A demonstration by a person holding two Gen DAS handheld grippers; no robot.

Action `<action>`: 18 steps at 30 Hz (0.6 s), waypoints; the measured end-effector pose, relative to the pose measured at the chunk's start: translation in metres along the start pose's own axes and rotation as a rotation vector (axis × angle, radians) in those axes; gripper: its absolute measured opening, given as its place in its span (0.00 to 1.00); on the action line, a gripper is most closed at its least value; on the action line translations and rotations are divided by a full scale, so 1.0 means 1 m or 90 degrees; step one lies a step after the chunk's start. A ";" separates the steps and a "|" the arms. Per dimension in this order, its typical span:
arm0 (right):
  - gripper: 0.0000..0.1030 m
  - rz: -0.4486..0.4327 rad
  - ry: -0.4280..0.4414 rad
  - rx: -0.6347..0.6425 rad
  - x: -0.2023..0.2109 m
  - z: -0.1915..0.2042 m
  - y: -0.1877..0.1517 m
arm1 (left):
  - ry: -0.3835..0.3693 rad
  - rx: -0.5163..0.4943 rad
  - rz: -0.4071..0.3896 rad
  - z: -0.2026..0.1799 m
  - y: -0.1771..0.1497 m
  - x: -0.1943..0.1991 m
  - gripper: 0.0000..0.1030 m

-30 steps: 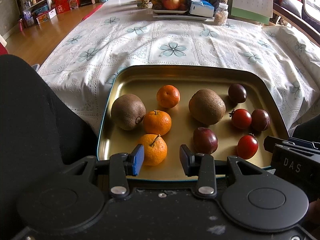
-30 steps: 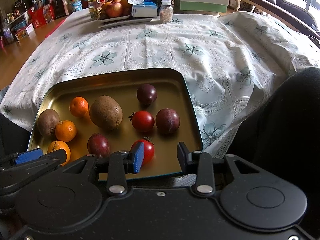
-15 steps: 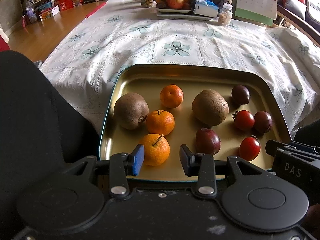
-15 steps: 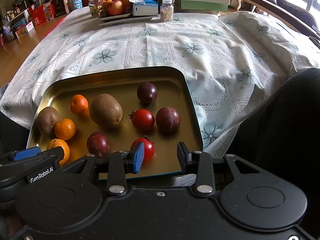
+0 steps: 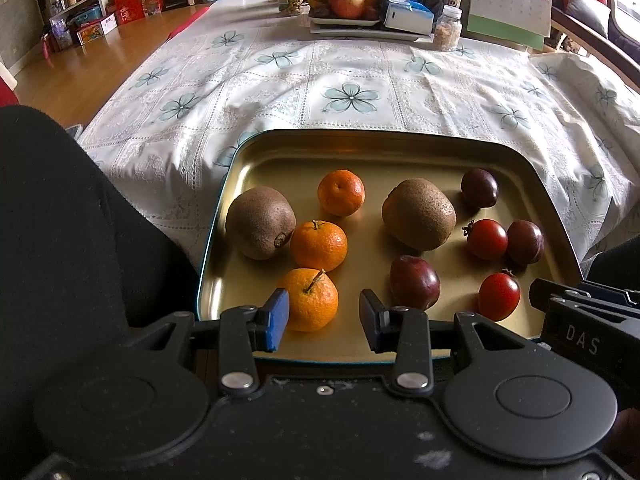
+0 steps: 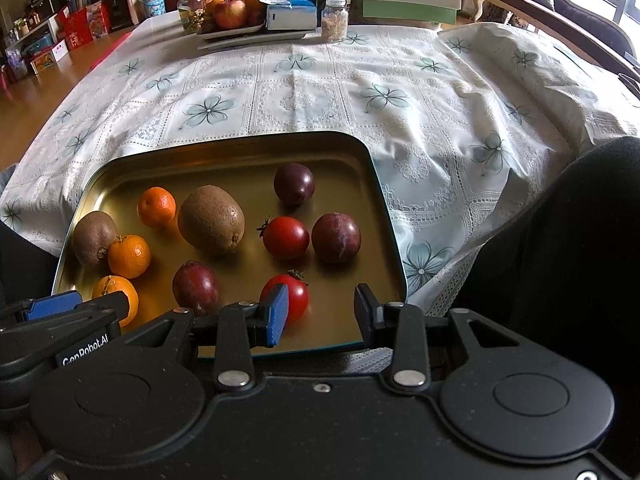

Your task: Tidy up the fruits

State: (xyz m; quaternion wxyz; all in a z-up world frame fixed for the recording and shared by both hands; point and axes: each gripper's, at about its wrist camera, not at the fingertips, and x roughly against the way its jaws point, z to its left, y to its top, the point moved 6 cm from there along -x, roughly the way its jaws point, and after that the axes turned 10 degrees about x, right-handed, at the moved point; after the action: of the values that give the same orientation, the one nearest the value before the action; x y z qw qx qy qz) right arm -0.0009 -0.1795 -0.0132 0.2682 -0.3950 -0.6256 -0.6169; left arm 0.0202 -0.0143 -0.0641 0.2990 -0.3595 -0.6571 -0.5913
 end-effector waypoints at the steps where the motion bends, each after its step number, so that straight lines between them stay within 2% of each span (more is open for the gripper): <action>1: 0.44 0.001 0.000 0.001 0.000 0.000 0.000 | 0.000 0.000 0.000 0.000 0.000 0.000 0.39; 18: 0.44 -0.001 -0.001 0.005 0.001 0.000 0.000 | -0.001 0.001 0.002 0.000 0.000 0.000 0.39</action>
State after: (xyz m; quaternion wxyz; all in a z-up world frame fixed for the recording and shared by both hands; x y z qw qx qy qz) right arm -0.0015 -0.1791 -0.0129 0.2687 -0.3942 -0.6285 -0.6144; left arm 0.0202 -0.0139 -0.0645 0.2995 -0.3604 -0.6576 -0.5899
